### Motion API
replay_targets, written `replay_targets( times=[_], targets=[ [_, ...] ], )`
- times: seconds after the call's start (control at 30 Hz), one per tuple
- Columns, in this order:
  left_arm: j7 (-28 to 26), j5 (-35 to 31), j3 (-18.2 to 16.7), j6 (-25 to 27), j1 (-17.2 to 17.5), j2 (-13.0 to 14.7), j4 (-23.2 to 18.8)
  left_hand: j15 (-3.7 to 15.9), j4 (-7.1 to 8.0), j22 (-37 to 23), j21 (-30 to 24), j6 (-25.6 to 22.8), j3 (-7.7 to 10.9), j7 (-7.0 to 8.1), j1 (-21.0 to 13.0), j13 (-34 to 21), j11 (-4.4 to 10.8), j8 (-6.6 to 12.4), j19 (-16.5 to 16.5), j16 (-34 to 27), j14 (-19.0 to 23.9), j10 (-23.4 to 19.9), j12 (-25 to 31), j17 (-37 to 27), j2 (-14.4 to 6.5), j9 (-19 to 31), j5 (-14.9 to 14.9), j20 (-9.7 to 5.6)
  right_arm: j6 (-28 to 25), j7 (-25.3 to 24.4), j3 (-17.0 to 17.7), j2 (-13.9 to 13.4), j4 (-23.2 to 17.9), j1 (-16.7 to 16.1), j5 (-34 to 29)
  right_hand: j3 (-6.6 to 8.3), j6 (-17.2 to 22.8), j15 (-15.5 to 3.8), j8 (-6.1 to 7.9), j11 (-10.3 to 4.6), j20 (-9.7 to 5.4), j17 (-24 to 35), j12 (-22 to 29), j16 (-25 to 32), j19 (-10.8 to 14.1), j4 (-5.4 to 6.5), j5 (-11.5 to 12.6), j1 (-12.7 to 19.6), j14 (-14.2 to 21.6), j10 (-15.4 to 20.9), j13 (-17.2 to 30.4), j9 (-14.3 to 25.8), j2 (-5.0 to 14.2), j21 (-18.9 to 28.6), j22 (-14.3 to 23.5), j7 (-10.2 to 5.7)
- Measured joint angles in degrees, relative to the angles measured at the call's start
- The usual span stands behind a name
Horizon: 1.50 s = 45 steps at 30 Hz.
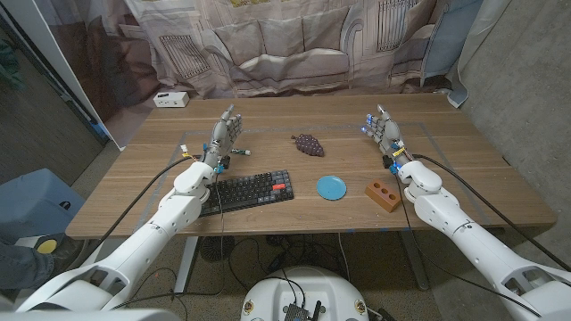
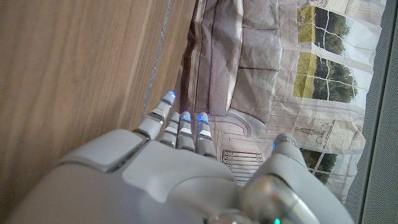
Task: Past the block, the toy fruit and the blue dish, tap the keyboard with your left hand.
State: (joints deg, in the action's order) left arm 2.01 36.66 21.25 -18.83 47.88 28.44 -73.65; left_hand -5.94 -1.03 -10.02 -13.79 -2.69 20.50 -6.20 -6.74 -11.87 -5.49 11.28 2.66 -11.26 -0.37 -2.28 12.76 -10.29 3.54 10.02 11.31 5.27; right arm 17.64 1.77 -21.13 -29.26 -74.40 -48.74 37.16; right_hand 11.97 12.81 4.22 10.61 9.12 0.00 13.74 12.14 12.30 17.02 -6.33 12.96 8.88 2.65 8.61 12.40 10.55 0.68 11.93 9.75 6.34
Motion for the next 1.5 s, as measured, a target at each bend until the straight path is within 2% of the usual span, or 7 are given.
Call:
replay_targets(
  times=[0.2,0.27,0.37,0.57,0.9,1.5],
  targets=[
    [-0.3,-1.0,-0.2,-1.8,1.1,0.4,-1.3,0.26,-0.25,0.0,0.0,-1.5,0.25,-0.34,0.0,0.2,-0.27,0.03,-1.2,-0.2,2.0,-2.0,0.8,0.0,0.0,0.0,0.0,0.01,0.6,-0.1,0.1,-0.1,-0.4,-0.7,-0.1,0.00,0.0,0.00,0.00,0.00,0.00,0.0,0.0,0.0,0.0,0.00,0.0,0.1,0.0,0.0,0.0,0.0,-0.06,0.0,0.0,0.00],
    [-0.7,-1.4,-0.3,-2.3,1.4,0.6,-1.7,0.30,-0.25,0.0,-0.2,-1.7,0.25,-0.25,0.0,0.2,-0.06,0.08,-1.9,-0.6,2.6,-2.7,0.9,0.0,0.0,0.0,0.0,-0.10,0.7,-0.1,0.2,-0.2,-0.6,-0.9,-0.2,0.00,0.0,0.00,0.21,0.00,0.00,0.0,0.0,0.0,0.0,0.00,0.0,0.1,0.0,0.0,0.0,0.0,-0.06,0.0,0.0,0.00],
    [-1.4,-2.4,-0.5,-3.3,2.2,1.1,-2.6,0.41,-0.29,0.0,-0.4,-3.3,0.21,-0.40,-0.2,0.3,-0.52,0.47,-3.5,-0.6,3.9,-3.7,1.2,0.1,-0.2,0.0,0.0,-0.03,0.9,-0.6,0.2,-0.4,-1.3,-1.4,-0.5,0.00,0.2,0.08,0.21,0.01,0.00,0.0,0.0,0.0,0.0,0.00,0.0,0.1,0.1,0.0,0.0,0.0,-0.06,0.0,0.0,-0.20],
    [-1.6,-3.6,-0.7,-5.2,2.9,1.7,-3.0,0.45,-0.50,0.0,-0.4,-4.6,0.00,-0.55,-0.3,0.4,-0.65,0.47,-4.3,-0.6,5.4,-5.0,1.3,0.2,-0.3,0.0,0.0,0.18,0.9,-1.4,0.4,-0.9,-3.0,-2.4,-0.9,0.00,0.3,0.20,0.21,0.22,0.00,0.0,0.0,0.0,0.0,0.01,0.0,0.3,0.2,0.2,0.0,0.0,0.16,0.0,0.0,-0.31],
    [-1.3,-4.3,-1.1,-8.5,4.7,2.0,-3.9,0.88,-1.19,0.0,-0.4,-8.8,-0.25,-0.14,-0.6,0.4,0.07,1.32,-7.1,-1.1,8.5,-8.2,2.1,0.2,-0.6,0.0,0.0,0.66,0.9,-2.6,0.5,-1.4,-4.8,-3.6,-1.4,0.23,0.3,0.19,0.21,-0.10,0.31,-0.2,0.0,0.0,0.3,-0.23,0.0,0.3,0.2,0.5,-0.2,0.0,0.16,0.0,0.0,-0.31],
    [-0.7,-4.7,-2.5,-11.1,9.8,4.6,-10.0,0.93,-1.55,0.0,-0.4,-10.9,-0.24,-0.21,-0.9,0.4,-0.31,1.36,-8.6,-1.1,10.8,-10.5,2.5,0.2,-0.3,0.0,0.0,0.96,1.4,-3.6,0.6,-1.9,-7.2,-4.7,-2.6,0.46,0.6,0.18,0.43,0.10,0.00,-0.5,0.0,0.0,0.6,-0.46,0.0,1.0,0.6,0.7,-0.2,0.0,0.31,0.0,0.0,-0.60]
  ],
)
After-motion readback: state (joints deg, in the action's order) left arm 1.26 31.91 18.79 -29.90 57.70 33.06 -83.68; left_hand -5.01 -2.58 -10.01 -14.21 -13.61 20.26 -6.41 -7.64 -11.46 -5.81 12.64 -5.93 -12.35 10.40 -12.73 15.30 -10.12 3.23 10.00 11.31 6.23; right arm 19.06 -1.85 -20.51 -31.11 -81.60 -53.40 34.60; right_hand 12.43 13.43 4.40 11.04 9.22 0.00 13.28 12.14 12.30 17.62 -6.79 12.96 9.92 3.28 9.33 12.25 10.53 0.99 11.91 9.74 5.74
